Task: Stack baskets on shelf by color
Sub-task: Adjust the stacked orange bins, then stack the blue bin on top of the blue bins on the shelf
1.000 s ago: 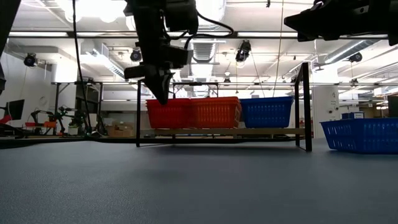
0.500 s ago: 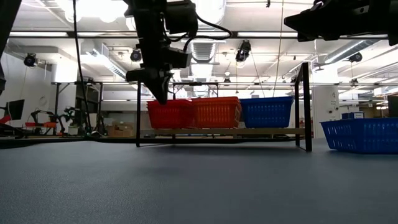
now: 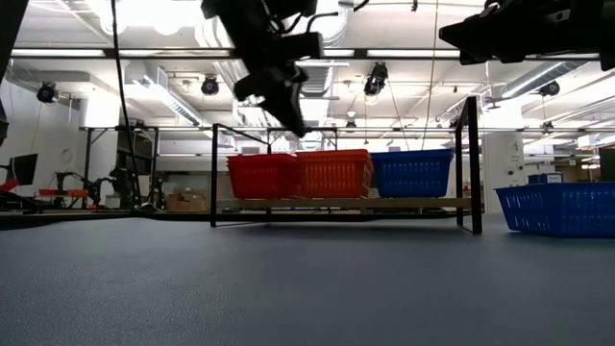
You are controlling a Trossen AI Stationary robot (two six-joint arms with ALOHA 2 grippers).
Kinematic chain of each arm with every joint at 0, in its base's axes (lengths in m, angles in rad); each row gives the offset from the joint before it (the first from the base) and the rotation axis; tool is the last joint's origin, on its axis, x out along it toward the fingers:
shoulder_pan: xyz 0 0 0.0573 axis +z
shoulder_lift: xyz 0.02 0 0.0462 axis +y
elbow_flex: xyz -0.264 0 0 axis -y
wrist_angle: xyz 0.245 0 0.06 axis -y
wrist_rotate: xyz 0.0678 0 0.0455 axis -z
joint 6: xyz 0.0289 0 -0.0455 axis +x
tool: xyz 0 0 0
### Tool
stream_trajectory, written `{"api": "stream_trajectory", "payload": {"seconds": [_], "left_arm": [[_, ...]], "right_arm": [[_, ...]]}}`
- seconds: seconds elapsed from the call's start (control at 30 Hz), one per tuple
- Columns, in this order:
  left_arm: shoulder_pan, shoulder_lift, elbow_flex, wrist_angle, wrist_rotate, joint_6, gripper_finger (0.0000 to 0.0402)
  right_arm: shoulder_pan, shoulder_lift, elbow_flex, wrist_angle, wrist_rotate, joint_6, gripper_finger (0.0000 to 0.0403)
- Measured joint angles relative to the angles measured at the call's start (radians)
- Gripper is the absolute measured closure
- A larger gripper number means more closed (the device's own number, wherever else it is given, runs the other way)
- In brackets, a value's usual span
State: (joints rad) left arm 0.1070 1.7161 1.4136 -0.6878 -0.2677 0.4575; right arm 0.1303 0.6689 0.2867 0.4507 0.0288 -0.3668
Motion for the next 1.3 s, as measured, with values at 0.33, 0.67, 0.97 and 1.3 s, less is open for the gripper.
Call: {"api": "stream_trajectory", "payload": {"seconds": [0.33,0.67,0.97,1.3], "left_arm": [[-0.001,0.035,-0.019,0.101,0.148,0.027,0.0400],[0.007,0.050,-0.034,0.127,-0.005,0.022,0.0400],[0.024,0.050,-0.035,0.121,-0.028,0.021,0.0400],[0.031,0.048,-0.035,0.111,-0.030,0.020,0.0400]], "right_arm": [[0.000,0.000,0.000,-0.001,0.000,0.007,0.0394],[0.000,0.000,0.000,-0.005,0.002,0.008,0.0394],[0.000,0.000,0.000,-0.005,0.008,0.011,0.0394],[0.000,0.000,0.000,-0.006,0.008,0.011,0.0394]]}}
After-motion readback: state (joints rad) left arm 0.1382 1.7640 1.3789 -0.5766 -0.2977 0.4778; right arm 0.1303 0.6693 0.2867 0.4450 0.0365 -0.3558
